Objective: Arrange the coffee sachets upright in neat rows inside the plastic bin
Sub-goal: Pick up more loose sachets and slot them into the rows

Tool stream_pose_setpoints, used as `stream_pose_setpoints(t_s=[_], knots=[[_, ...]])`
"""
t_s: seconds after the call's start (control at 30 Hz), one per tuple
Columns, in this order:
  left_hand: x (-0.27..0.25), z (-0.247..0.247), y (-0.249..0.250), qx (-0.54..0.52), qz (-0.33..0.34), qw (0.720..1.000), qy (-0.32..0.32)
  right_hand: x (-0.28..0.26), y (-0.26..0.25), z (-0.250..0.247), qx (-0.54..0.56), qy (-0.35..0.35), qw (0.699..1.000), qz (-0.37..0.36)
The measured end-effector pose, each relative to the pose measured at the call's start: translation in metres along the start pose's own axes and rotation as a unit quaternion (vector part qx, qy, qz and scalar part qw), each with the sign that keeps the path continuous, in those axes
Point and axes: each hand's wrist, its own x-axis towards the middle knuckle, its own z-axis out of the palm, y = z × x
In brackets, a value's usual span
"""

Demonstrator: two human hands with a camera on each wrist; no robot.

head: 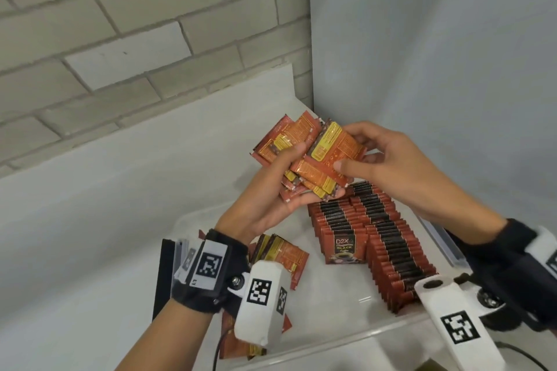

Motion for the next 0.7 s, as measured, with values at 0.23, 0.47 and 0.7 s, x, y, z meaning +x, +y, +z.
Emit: stream_pose_setpoints(t_s=[0.23, 0.47, 0.7], knots=[[-0.002, 0.0, -0.001, 0.039, 0.027, 0.999, 0.011, 0.001, 0.001, -0.006, -0.019, -0.016, 0.998, 0.051], [0.0, 0.0, 0.001, -0.006, 0.025, 0.999, 0.021, -0.001, 0.004, -0.016, 0.058, -0.027, 0.992, 0.11], [0.0, 0.001, 0.0, -0.016, 0.03, 0.999, 0.019, -0.002, 0.002, -0.023, 0.092, -0.052, 0.985, 0.136]])
